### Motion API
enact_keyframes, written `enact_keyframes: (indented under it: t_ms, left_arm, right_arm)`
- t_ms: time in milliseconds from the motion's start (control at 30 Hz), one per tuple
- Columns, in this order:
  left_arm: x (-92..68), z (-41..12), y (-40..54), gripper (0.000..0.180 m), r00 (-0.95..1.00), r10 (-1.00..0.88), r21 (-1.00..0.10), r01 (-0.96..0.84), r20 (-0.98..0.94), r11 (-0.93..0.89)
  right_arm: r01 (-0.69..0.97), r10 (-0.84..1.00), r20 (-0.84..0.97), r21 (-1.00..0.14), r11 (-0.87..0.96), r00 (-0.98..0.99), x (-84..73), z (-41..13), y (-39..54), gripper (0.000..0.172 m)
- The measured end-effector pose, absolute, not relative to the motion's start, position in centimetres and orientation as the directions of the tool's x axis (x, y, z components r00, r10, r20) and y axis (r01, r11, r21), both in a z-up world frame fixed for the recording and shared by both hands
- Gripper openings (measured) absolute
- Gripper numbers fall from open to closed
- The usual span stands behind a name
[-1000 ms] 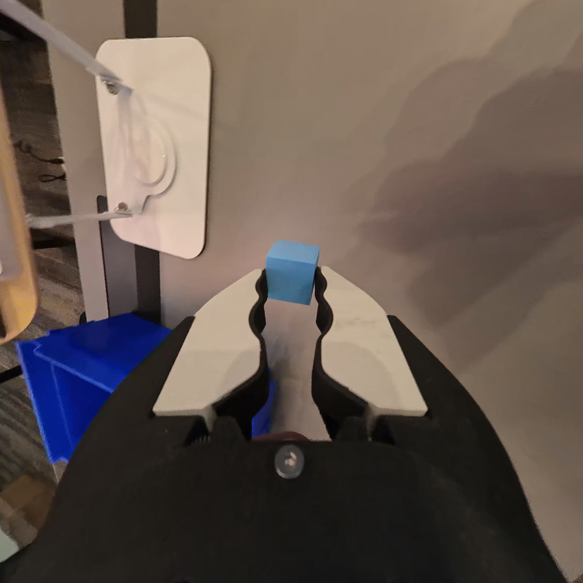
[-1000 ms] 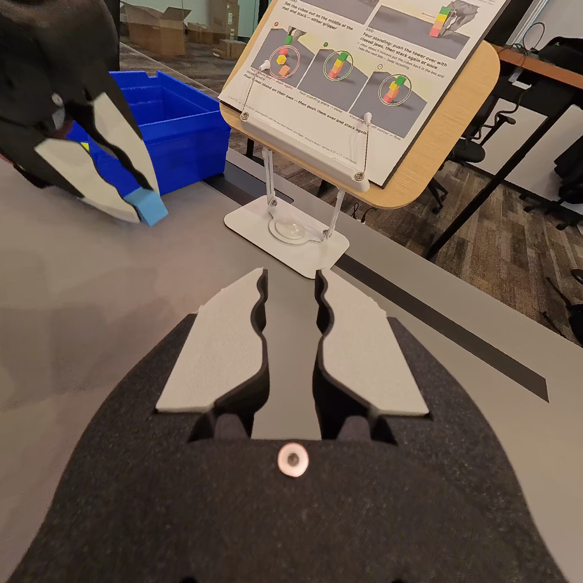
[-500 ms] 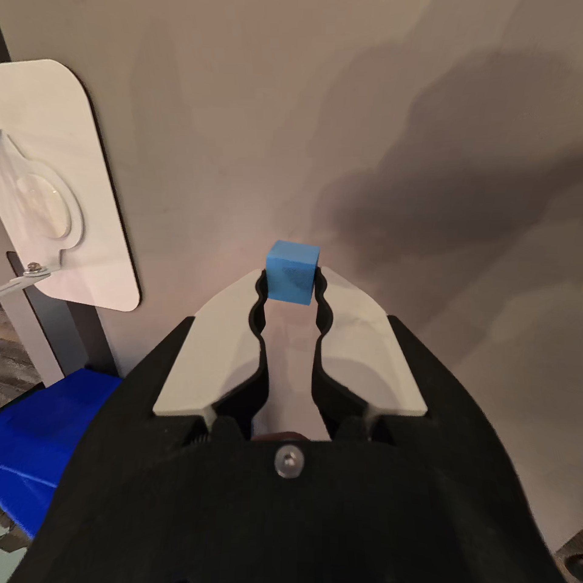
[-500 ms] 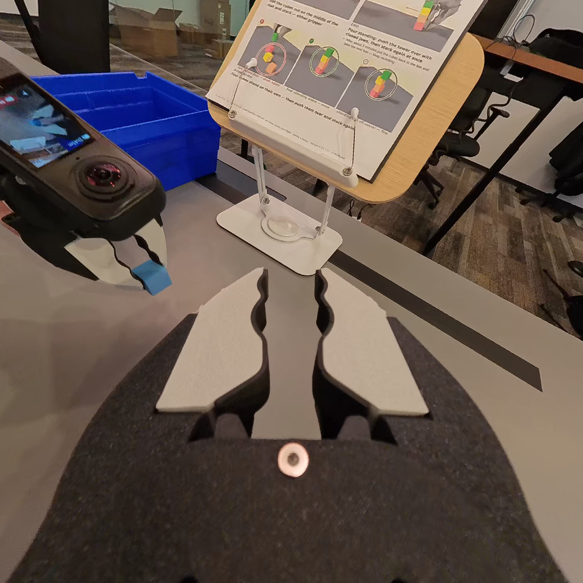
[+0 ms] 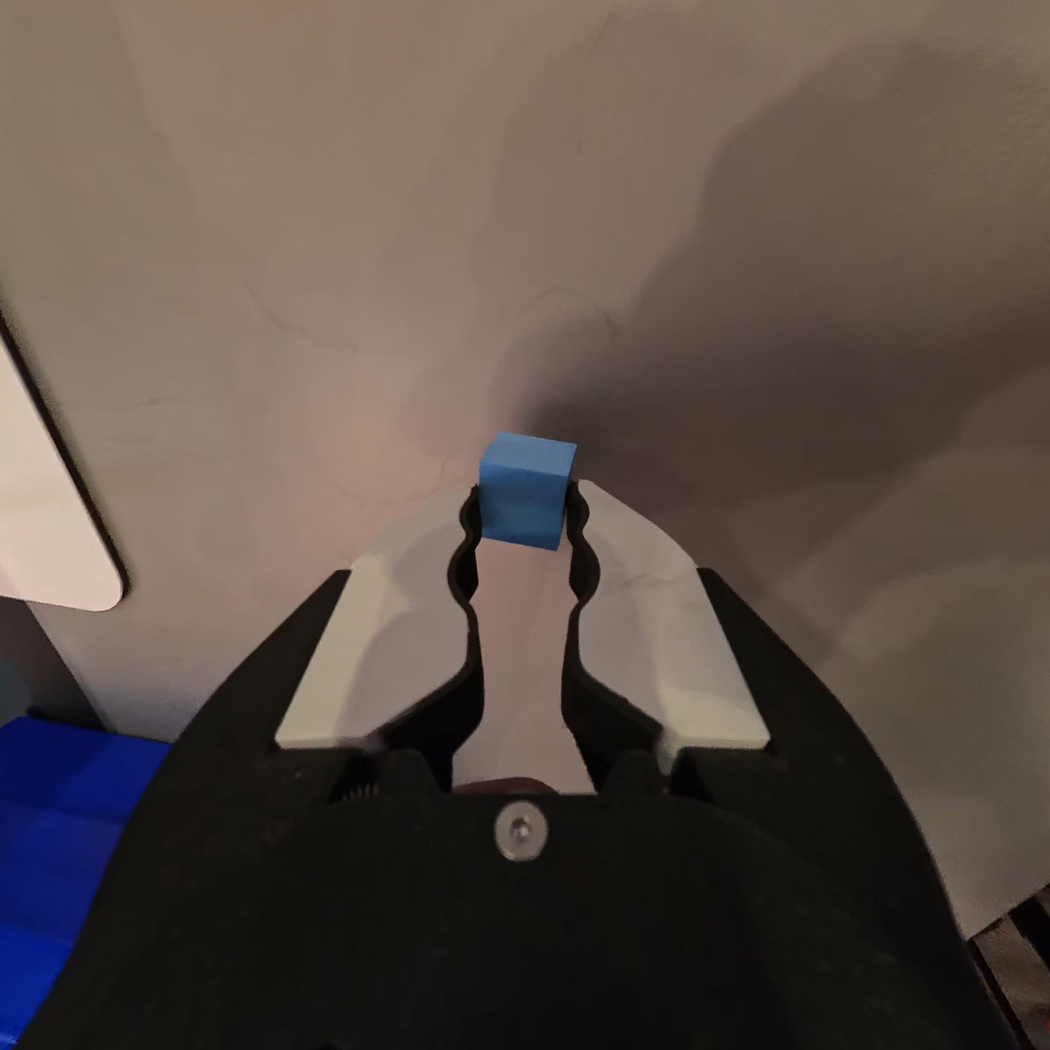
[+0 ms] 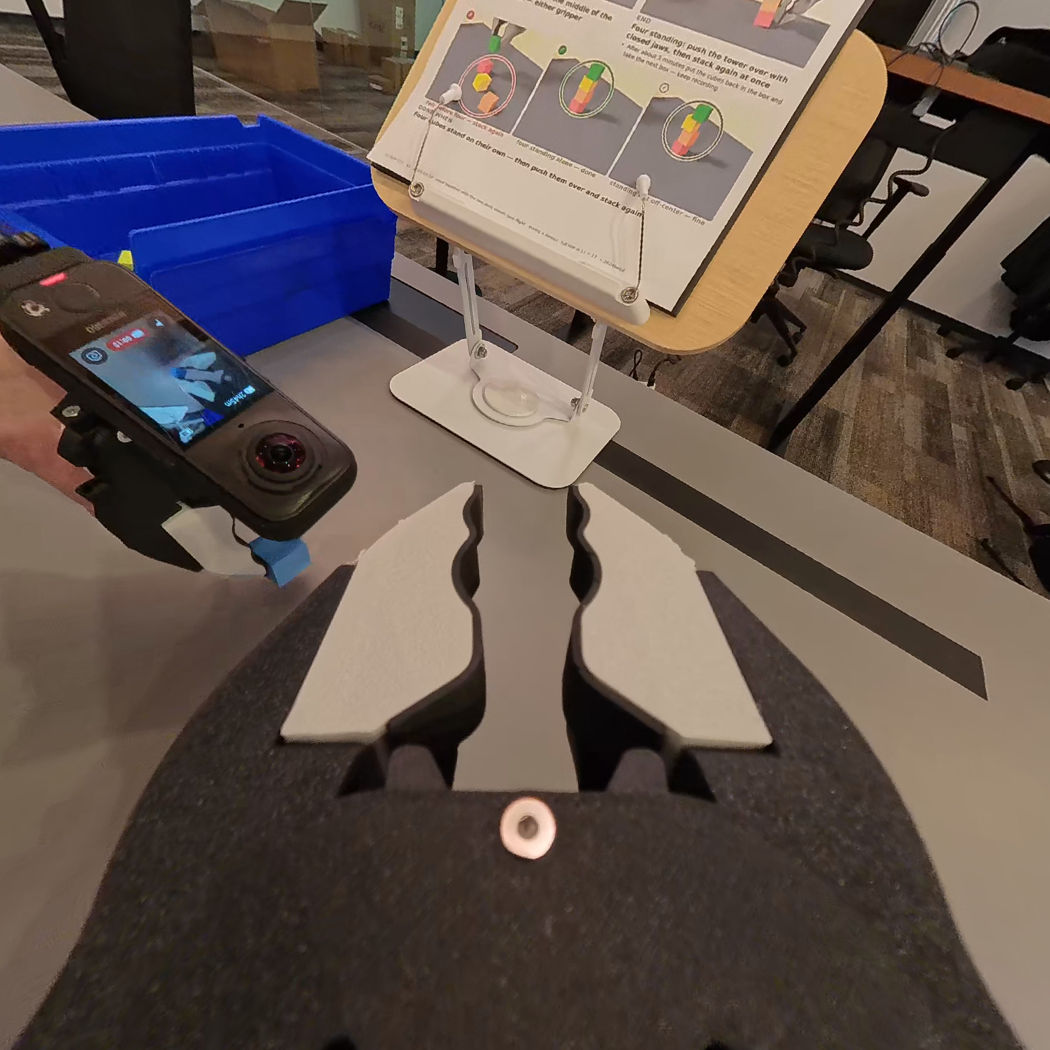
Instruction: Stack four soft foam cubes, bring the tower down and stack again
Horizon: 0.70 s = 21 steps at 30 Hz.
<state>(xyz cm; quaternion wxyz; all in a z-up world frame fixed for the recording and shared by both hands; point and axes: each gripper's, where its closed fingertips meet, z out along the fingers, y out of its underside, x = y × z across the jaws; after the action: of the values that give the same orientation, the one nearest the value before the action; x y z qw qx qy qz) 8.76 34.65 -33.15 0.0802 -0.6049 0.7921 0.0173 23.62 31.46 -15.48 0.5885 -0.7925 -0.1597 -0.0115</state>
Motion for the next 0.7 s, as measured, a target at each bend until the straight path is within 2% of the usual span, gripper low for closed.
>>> enact_keyframes:
  t_ms: [400,467,600,700]
  left_arm:
    - [8.8,-35.0,34.1,0.028,-0.228,-0.966,-0.068,-0.969,-0.118,0.237]
    - [8.7,-35.1,34.0,0.033,-0.23,-0.966,-0.069,-0.969,-0.117,0.239]
    - [8.8,-35.0,34.2,0.056,-0.211,-0.969,-0.087,-0.971,-0.132,0.224]
    - [8.7,-34.5,34.3,0.062,-0.193,-0.971,-0.115,-0.971,-0.138,0.209]
  right_arm:
    - [0.268,0.246,0.205,-0.927,-0.262,0.947,23.5,-15.7,31.5,0.028]
    - [0.269,0.246,0.206,-0.927,-0.261,0.947,23.5,-15.7,31.5,0.028]
    - [0.27,0.245,0.207,-0.927,-0.26,0.947,23.4,-15.6,31.5,0.028]
    - [0.271,0.246,0.208,-0.927,-0.26,0.947,23.4,-15.6,31.5,0.028]
